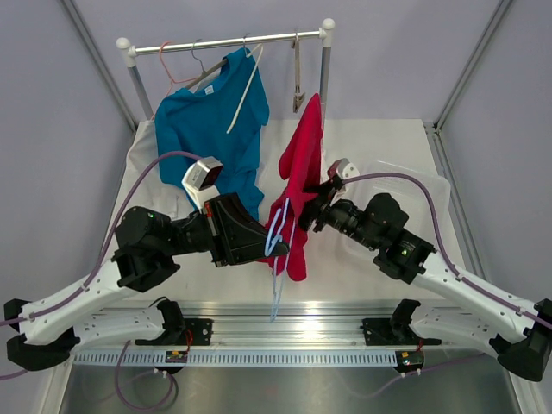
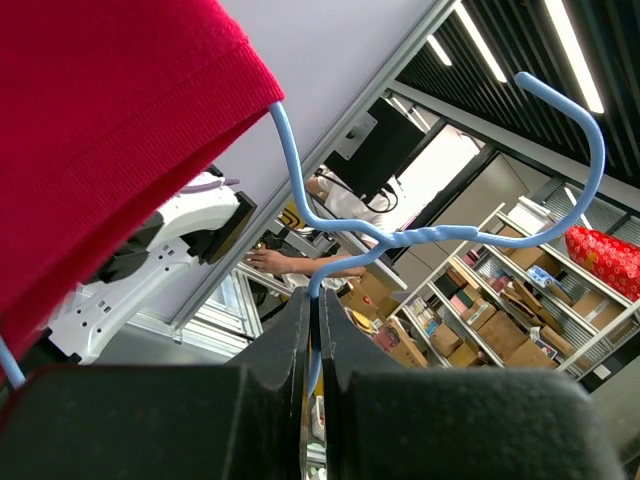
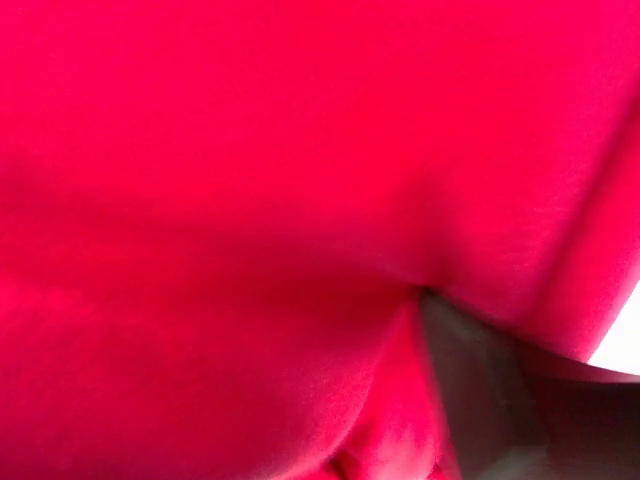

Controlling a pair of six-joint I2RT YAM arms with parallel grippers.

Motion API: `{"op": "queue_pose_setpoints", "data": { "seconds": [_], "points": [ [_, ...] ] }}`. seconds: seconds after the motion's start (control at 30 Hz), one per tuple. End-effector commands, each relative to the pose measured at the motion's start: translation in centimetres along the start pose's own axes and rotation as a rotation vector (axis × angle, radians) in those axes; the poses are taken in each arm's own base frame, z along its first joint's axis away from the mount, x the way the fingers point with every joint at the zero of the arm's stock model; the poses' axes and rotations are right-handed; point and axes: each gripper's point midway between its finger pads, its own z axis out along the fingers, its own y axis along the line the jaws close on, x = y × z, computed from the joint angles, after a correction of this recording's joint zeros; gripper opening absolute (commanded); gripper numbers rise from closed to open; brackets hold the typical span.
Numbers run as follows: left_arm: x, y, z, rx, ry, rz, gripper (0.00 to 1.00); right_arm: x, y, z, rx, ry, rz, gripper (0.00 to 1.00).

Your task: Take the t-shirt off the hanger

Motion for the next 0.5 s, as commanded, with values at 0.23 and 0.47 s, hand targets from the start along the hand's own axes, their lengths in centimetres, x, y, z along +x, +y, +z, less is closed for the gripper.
{"op": "queue_pose_setpoints", "data": {
  "seconds": [0.23, 0.47],
  "points": [
    [0.5, -2.8, -3.4, 0.056, -0.026, 0.111, 0.0, -8.3, -5.1, -3.1, 0.309, -0.3, 0.08, 0.0],
    [4.0, 1.7, -5.0, -0.052, 0.053, 0.096, 0.0, -14.6, -8.9, -6.0, 0.594, -0.347, 0.03, 0.0]
  ]
}}
